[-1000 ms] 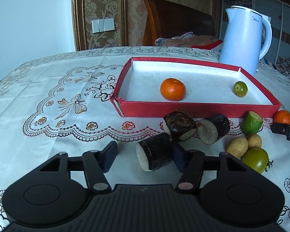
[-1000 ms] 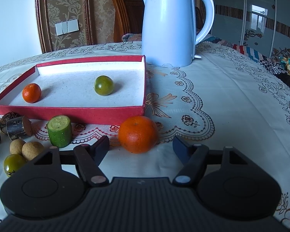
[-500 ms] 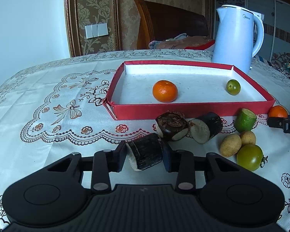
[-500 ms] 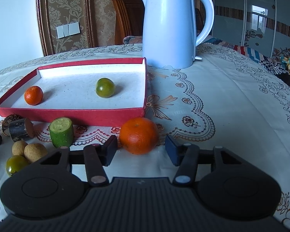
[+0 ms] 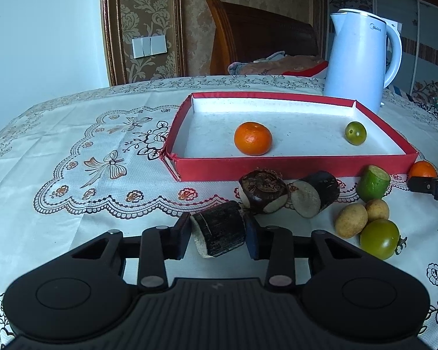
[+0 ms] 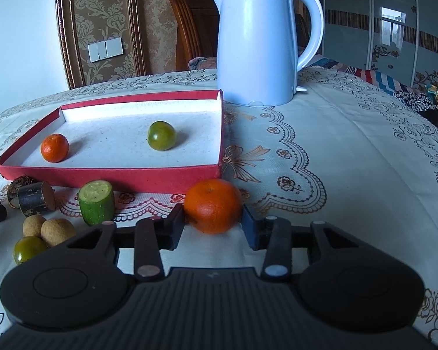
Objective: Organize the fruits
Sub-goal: 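Close the right tool on the large orange while the left tool grasps an eggplant slice, then carry the eggplant slice in the left tool into the tray while the right carries the orange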
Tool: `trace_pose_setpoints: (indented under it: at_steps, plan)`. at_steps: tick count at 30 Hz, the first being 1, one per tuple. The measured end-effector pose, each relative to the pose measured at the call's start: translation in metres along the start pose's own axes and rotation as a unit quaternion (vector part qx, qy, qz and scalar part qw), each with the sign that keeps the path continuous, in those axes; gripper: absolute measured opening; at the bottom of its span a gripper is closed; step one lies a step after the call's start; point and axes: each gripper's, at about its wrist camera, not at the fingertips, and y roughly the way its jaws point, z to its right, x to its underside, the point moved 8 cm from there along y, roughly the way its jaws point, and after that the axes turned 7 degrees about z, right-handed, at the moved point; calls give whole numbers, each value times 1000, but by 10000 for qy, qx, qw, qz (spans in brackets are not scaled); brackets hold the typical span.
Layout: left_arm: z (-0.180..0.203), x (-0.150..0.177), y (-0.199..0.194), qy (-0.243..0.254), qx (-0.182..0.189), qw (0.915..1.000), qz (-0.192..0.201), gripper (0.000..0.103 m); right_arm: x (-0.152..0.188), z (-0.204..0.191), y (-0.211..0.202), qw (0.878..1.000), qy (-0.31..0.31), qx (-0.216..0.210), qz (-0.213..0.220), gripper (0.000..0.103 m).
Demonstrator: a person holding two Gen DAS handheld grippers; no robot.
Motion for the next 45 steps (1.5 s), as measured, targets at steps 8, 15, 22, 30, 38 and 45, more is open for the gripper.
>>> trace_pose_setpoints:
  at_steps: [8,15,22,30,38,45]
  plan:
    - [-4,-3,-2,-64,-86,9999,118,37,-2,1,-4,9998,106,-71,137,39]
    - [-7,-6,-5,-134,-143,9996,216,37,-5,4,-11,9991,211,-114,343,39]
    - [-11,-13,-12,-264,-174,9983,481,37,-8,3,-15,9983,250,-166,495,39]
    - [-2,-22,-18,-131,-174,9969,761,37,-9,3,-18,9978,261,-155,592,39]
    - [25,-37,-14,43,76,9965,832,38,-12,-1,-14,9980,255,-281,503,39]
    - [52,-57,10,239,135,9962,826,37,-31,-9,-14,9977,0,-273,613,39]
